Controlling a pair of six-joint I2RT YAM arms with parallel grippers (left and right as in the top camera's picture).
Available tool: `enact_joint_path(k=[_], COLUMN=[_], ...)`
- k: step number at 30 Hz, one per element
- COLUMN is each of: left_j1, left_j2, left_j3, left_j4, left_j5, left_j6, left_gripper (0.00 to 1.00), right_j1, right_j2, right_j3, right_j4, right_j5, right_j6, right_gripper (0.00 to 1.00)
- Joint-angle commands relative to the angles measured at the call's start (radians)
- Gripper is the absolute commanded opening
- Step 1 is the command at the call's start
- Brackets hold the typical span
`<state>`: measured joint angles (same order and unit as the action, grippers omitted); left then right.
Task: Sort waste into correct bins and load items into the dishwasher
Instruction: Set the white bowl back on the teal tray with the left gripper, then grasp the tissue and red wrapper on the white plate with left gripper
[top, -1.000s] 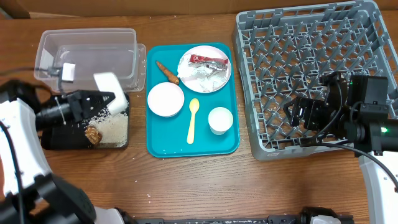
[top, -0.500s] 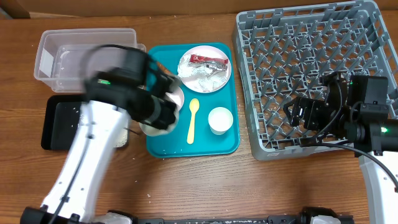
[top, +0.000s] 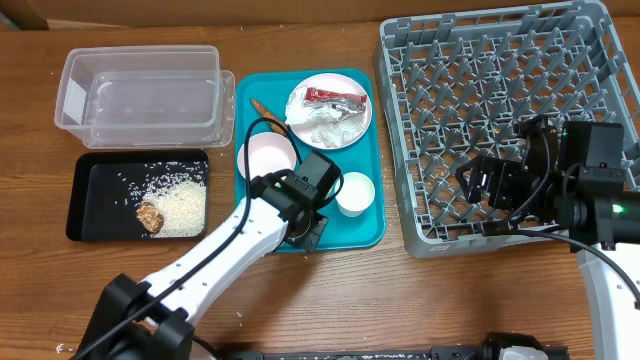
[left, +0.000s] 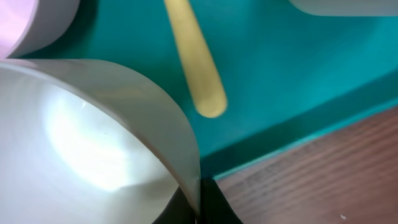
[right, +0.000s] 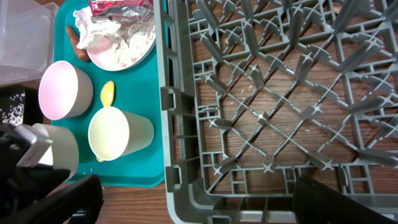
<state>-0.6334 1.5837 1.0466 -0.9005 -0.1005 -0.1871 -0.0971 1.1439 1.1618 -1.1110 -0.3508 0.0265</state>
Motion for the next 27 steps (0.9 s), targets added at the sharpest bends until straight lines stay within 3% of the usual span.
enact_joint_path(k=[1, 2, 5, 10, 14, 15, 17, 18, 20, 25, 27], left_j1=[0.000, 0.000, -0.001, 0.000, 0.017, 0.023, 0.040, 0.050, 0.072, 0.152, 0.172], left_j2=[0.039, 0.053, 0.080, 0.082, 0.082, 0.082, 0.082, 0.082, 0.082, 0.139, 0.204], left_j3=[-0.012, -0.012, -0.011, 0.045, 0.266, 0.322, 0.450, 0.497, 0.569, 0.599, 0.640], left_j4=[0.012, 0.014, 0.019, -0.030, -0.188, -0.212, -0.230, -0.219, -0.153, 0.155, 0.182], left_j5=[-0.064, -0.064, -0.063, -0.021, -0.001, -0.004, -0.007, -0.007, -0.007, -0.013, -0.006], left_j6=[-0.023, -0.023, -0.023, -0.024, -0.031, -0.031, -0.031, -0.031, -0.035, -0.065, -0.059], left_gripper=[0.19, 0.31, 0.43, 0.42, 0.44, 0.49, 0.76, 0.87, 0.98, 1.00, 1.00], right_j1=[0.001, 0.001, 0.001, 0.001, 0.001, 0.001, 0.001, 0.001, 0.001, 0.001, 0.001], right_j2=[-0.002, -0.002, -0.002, -0.002, -0.002, -0.002, -0.002, -0.002, -0.002, -0.002, -0.002], right_j3=[0.021, 0.021, 0.021, 0.021, 0.021, 0.021, 0.021, 0.021, 0.021, 0.021, 0.021], right_j4=[0.005, 0.005, 0.005, 0.005, 0.005, 0.005, 0.004, 0.003, 0.002, 0.003, 0.002], right_j5=[0.002, 0.002, 0.002, 0.017, 0.017, 0.017, 0.018, 0.018, 0.018, 0.018, 0.020], right_j6=[-0.002, -0.002, -0.002, -0.002, -0.002, -0.002, -0.002, -0.002, -0.002, -0.002, -0.002], right_gripper=[1.00, 1.00, 1.00, 1.00, 1.00, 1.00, 1.00, 1.00, 1.00, 1.00, 1.00])
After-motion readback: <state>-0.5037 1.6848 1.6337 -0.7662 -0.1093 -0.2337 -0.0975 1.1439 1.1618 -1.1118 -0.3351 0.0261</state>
